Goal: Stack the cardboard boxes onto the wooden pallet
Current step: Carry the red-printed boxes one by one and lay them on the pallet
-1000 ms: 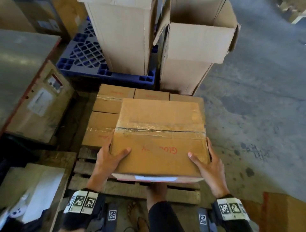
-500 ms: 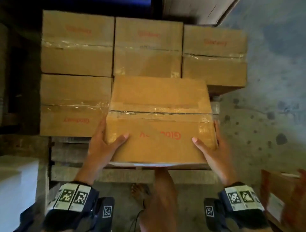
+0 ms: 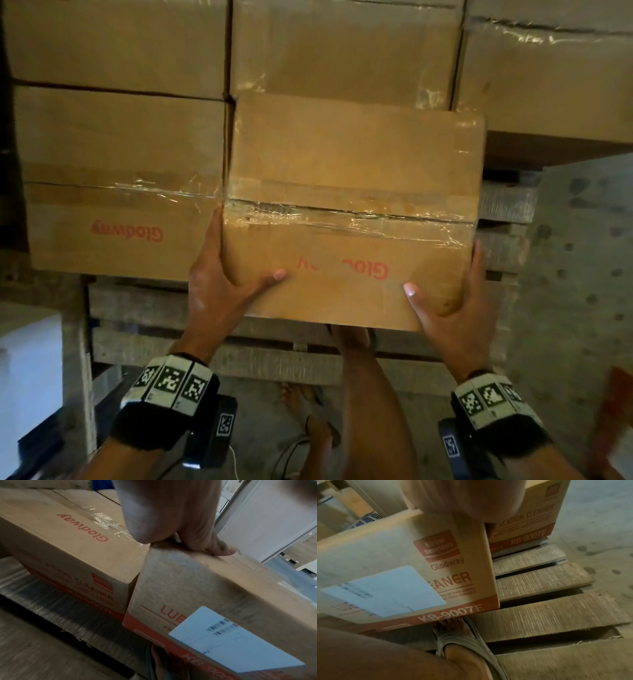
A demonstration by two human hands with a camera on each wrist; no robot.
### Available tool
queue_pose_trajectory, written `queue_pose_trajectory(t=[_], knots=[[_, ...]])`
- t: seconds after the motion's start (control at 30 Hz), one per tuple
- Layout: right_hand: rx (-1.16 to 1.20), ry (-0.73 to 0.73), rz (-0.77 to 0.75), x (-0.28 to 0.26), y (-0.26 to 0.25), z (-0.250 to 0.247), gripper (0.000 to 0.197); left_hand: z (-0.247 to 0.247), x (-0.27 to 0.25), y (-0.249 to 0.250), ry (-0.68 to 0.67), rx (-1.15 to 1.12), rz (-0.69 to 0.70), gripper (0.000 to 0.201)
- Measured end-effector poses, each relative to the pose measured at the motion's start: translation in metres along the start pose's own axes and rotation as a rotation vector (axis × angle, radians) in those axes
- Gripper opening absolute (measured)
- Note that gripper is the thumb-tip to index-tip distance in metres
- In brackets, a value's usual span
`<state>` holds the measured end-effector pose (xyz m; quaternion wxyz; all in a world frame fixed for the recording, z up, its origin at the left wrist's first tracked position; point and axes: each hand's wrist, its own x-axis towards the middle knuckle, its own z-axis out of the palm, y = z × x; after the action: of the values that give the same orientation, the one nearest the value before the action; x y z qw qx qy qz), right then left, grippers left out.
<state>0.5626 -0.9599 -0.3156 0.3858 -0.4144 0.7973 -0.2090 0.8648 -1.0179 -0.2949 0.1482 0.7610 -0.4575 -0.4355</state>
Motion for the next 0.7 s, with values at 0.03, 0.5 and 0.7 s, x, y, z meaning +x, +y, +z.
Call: queue_pose_trajectory(t=[0.03,0.5,0.7], knots=[[0.020,-0.003,-0.027,0.003,0.004,0.006,0.119,0.001,0.004,-0.004,0.012,0.009,0.005,0.122],[-0.015,0.073,-0.203,0.035,0.056,0.064,0.112,0.030,0.040,-0.072,0.119,0.279,0.123,0.124],[-0.018,0.026,-0.174,0.047,0.071,0.083,0.107,0.044,0.050,-0.086,0.118,0.515,0.163,0.122]])
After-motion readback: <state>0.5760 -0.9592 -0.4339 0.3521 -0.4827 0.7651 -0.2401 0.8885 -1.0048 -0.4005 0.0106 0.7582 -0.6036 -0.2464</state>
